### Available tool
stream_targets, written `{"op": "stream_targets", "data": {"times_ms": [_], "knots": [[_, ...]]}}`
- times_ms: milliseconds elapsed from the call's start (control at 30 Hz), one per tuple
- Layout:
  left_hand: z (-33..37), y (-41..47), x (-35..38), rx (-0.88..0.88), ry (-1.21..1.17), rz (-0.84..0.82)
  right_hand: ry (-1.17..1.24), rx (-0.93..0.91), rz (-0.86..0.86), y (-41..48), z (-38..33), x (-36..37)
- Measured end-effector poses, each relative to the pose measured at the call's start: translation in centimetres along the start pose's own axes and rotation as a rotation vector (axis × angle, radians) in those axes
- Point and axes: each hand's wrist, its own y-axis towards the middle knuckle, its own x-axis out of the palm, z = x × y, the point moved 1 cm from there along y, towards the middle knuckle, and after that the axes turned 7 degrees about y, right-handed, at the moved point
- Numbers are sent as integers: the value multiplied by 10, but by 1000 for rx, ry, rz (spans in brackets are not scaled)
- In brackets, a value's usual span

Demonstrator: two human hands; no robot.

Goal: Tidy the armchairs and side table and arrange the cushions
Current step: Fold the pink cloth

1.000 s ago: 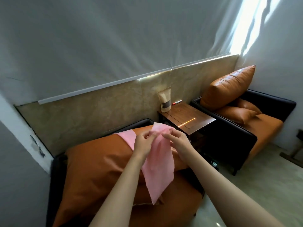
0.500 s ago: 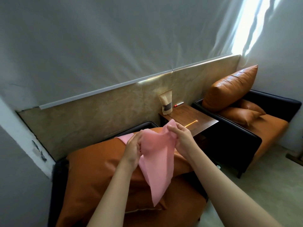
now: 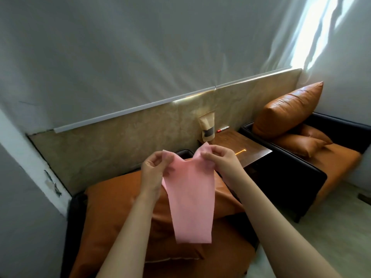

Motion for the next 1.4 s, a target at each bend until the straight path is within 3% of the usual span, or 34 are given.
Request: {"op": "stream_targets", "data": {"times_ms": [200, 500, 667, 833, 1033, 1400], "knots": [[41, -4, 5, 107, 55, -9, 34, -87, 19, -2, -27, -4], [90, -18, 10, 118, -52, -55, 300, -151, -125, -15, -80, 4], [102, -24, 10, 170, -47, -21, 242, -211, -79, -23, -91, 6], [110, -35, 4, 252, 113, -4, 38, -314, 0, -30, -92, 2], [115, -46, -6, 292, 224, -81, -24, -407, -23, -41, -95, -2], [117, -49, -21, 232, 36, -278, 211, -379, -108, -46, -94, -9]]}}
